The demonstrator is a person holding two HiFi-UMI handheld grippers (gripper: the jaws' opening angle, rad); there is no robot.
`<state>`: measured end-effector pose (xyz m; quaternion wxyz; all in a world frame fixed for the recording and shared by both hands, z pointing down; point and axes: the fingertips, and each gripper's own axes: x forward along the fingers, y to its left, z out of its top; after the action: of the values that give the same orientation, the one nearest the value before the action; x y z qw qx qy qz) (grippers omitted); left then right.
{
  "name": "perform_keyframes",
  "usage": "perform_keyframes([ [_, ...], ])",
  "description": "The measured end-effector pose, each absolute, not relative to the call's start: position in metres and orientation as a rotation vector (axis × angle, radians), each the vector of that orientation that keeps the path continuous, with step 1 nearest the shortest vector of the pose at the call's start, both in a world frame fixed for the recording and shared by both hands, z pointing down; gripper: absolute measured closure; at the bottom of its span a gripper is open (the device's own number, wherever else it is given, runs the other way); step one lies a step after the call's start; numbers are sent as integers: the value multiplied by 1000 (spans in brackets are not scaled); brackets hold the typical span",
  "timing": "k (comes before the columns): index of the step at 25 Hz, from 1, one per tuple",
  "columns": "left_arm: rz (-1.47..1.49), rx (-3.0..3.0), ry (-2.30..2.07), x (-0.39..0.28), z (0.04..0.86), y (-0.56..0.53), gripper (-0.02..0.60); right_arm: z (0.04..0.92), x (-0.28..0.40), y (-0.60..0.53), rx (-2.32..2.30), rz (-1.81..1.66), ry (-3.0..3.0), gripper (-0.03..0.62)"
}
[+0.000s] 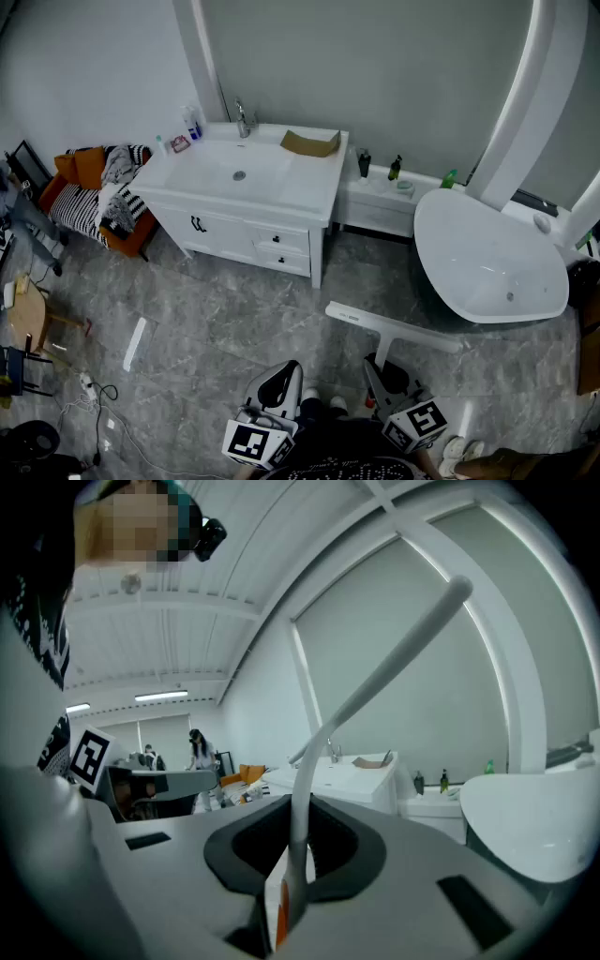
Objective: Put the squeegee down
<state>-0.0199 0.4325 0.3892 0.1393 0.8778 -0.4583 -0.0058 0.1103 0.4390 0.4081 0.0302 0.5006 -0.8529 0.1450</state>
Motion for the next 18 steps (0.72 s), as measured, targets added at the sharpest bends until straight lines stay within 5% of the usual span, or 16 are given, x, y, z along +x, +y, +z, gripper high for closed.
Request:
perform_keyframes([
  [18, -34, 2534, -1311, -41, 394, 407, 571, 407, 75, 418, 1525, 323, -2637, 546],
])
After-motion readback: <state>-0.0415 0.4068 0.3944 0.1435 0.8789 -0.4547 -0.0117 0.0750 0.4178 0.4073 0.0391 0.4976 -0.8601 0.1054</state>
